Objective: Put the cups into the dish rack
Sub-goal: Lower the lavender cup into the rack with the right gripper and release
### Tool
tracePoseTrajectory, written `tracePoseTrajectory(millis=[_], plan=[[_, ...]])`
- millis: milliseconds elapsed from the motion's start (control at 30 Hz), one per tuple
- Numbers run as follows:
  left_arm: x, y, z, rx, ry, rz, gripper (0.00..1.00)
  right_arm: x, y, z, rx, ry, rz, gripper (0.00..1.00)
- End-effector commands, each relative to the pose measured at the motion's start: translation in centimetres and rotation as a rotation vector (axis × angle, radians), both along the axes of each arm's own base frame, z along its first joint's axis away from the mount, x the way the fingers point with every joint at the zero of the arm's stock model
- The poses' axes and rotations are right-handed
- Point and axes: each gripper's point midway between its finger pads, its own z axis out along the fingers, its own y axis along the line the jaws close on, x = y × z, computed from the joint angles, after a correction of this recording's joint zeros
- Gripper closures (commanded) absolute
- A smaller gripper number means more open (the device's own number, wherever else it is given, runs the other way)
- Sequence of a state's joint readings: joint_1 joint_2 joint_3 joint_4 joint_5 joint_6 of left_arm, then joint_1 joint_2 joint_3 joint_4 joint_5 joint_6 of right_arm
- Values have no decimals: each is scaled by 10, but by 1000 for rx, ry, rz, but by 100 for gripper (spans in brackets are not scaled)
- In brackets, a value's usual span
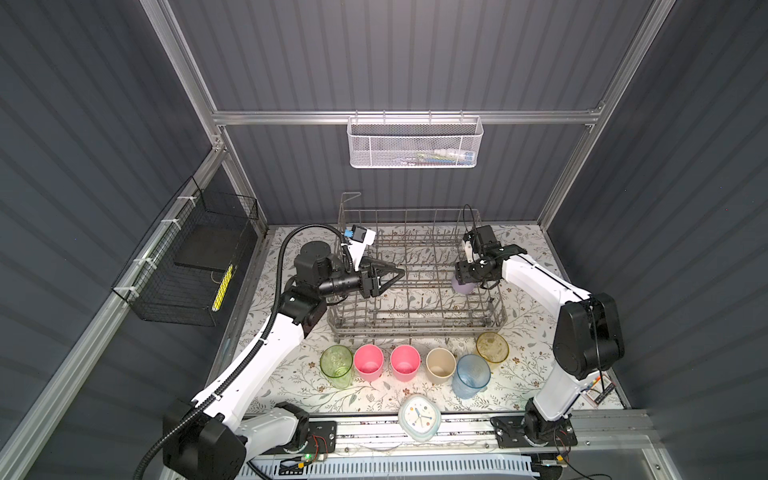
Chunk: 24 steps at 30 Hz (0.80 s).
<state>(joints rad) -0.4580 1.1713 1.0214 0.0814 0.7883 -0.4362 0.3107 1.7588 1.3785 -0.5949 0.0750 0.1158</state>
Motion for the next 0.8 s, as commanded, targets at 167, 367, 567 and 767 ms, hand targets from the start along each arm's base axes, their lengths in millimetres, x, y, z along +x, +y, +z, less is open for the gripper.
tracePoseTrajectory(millis=[167, 367, 567, 767], plan=[[-9, 2, 0, 7, -24, -10, 42, 4, 1, 3, -1, -7, -18, 20], [-10, 3, -1, 7, -24, -7, 42, 4, -2, 17, 1, -45, -32, 5], [-11, 3, 0, 5, -25, -6, 42, 2, -6, 60, 30, -155, -51, 3], [-12, 4, -1, 3, -27, -6, 42, -14, 2, 126, 142, -296, -16, 3]])
